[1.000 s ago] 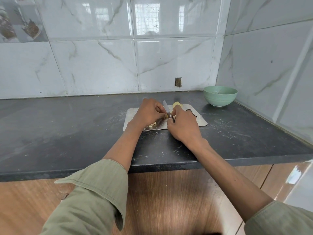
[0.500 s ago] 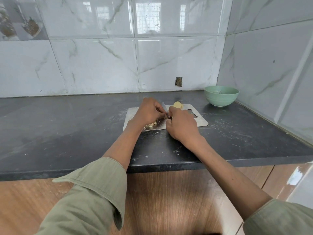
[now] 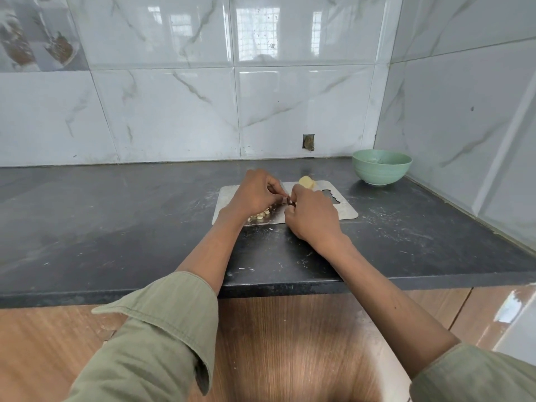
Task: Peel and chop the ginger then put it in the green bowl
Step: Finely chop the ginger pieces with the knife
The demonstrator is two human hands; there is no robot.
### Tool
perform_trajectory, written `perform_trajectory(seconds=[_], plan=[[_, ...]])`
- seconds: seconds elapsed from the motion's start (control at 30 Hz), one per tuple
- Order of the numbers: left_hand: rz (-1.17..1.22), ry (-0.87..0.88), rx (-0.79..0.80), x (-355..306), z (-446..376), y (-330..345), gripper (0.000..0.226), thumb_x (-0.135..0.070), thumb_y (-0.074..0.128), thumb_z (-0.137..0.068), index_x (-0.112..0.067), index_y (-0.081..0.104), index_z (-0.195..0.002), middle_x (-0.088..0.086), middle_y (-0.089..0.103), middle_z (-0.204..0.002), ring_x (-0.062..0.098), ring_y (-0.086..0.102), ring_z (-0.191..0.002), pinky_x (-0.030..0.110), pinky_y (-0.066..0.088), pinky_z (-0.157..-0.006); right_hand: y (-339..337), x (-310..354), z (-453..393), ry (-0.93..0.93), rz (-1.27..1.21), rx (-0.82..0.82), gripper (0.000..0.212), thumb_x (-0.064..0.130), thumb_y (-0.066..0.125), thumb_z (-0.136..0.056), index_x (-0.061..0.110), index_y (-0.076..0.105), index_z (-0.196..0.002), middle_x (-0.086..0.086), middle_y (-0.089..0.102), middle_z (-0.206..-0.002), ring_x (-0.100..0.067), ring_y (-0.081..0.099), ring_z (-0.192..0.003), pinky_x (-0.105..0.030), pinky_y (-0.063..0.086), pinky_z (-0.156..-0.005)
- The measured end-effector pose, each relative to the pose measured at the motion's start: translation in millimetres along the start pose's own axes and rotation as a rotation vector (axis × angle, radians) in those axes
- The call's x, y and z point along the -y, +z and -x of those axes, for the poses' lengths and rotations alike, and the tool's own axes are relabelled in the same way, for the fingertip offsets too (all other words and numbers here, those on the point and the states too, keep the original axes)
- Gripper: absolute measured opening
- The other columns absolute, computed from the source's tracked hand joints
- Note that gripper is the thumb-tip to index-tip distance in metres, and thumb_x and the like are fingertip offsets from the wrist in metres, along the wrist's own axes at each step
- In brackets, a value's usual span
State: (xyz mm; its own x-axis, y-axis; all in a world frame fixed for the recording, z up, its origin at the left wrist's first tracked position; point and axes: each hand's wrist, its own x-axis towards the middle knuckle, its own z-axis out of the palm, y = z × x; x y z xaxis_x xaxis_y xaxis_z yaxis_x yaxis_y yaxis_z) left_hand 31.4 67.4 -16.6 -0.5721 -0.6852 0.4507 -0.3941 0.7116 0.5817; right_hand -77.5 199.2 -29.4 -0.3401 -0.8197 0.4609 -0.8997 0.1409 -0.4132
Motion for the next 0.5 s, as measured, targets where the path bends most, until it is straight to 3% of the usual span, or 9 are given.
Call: perform_trajectory(seconds=[0.13, 0.27, 0.5], plan=[[0.004, -0.023, 0.027, 1.8, -2.7, -0.5, 0.014, -0.004, 0.089, -0.073, -0.011, 0.081, -0.082, 0.002, 0.077, -0.073, 0.018, 0.075, -0.071, 0.036, 0.064, -0.073, -2.3, -6.1, 1.8, 0.021, -0.068, -0.046, 0.018, 0.022, 0.053, -0.095, 0.011, 0.053, -0.109, -0.014, 0.063, -0.099, -0.034, 0.053, -0.098, -0.038, 0.037, -0.071], [0.015, -0.05, 0.014, 2.2, -4.6, -4.6, 0.025, -0.005, 0.09, -0.071, -0.01, 0.081, -0.093, 0.004, 0.078, -0.082, 0.015, 0.076, -0.077, 0.037, 0.064, -0.079, -4.2, -7.4, 3.7, -0.004, -0.077, -0.066, 0.018, 0.022, 0.053, -0.096, 0.01, 0.052, -0.11, -0.014, 0.064, -0.097, -0.033, 0.053, -0.098, -0.038, 0.035, -0.07], [-0.051, -0.031, 0.004, -1.1, -1.9, -4.8, 0.013, -0.005, 0.088, -0.074, -0.013, 0.084, -0.083, 0.0, 0.076, -0.069, 0.014, 0.073, -0.065, 0.033, 0.062, -0.067, -4.0, -4.3, 5.3, -0.015, -0.064, -0.05, 0.016, 0.023, 0.052, -0.096, 0.012, 0.052, -0.109, -0.013, 0.063, -0.096, -0.031, 0.049, -0.095, -0.039, 0.038, -0.07]])
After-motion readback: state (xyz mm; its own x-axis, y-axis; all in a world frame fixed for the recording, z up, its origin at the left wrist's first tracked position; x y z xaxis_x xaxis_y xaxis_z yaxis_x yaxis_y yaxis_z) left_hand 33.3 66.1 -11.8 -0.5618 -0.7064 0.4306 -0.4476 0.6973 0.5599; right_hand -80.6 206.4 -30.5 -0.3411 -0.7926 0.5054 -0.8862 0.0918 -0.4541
